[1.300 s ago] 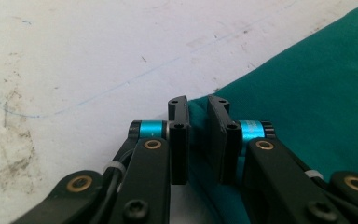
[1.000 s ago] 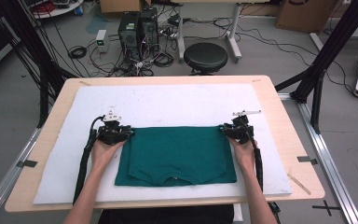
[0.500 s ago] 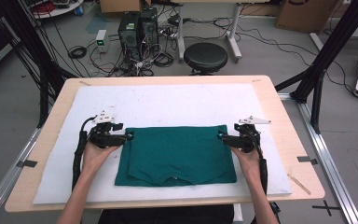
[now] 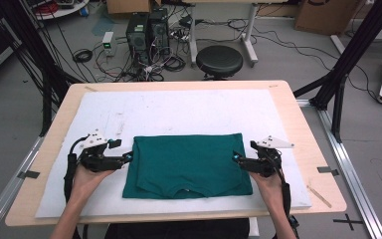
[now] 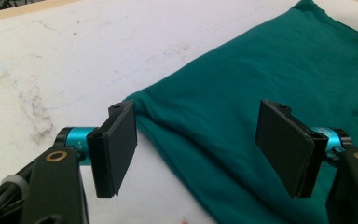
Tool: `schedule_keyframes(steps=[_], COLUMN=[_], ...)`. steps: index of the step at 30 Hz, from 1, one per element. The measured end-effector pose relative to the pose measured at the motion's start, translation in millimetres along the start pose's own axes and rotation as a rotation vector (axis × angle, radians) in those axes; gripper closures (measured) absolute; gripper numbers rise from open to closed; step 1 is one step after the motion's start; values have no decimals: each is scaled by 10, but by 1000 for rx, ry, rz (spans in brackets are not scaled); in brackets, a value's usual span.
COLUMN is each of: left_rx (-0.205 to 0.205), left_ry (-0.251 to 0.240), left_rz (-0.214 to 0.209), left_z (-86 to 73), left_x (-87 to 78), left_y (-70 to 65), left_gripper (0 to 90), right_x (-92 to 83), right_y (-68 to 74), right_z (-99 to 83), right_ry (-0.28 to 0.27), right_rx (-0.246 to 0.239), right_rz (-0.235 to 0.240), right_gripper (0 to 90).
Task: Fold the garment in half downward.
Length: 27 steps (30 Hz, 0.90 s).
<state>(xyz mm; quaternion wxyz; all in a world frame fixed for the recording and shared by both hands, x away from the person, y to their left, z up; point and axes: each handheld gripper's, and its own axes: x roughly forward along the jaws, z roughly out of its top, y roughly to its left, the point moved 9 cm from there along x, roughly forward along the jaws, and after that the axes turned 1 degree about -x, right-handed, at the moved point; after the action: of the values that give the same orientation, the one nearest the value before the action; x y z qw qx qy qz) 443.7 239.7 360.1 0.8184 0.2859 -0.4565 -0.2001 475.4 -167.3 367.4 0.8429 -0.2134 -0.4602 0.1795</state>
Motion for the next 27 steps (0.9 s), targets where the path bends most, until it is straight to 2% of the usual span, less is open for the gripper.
schedule_keyframes(steps=[5,10,13,15,21,27], left_rx=[9,32,44,37,29,41], left_ry=[-22,-35,-49,-63,-67,-48], left_rz=[-13,-19,12,17,20,15], left_z=[-36,-62,-73,-68,-78,-102], left_x=[-121,-201,-236,-259,-258,-184], left_y=[-35,-124,-150,-157,-168,-224], left_gripper=[294,294,294,294,294,294], right_x=[-49,-58,-68,-73,-85,-97], right_y=[57,53,58,58,69,68], right_z=[-52,-62,-62,-66,-97,-124], right_ry=[-9,-8,-15,-14,-14,-11], right_rx=[-8,-10,-13,-11,-11,-13], right_rz=[-2,-13,-14,-14,-11,-12], right_gripper=[208,207,207,207,208,207])
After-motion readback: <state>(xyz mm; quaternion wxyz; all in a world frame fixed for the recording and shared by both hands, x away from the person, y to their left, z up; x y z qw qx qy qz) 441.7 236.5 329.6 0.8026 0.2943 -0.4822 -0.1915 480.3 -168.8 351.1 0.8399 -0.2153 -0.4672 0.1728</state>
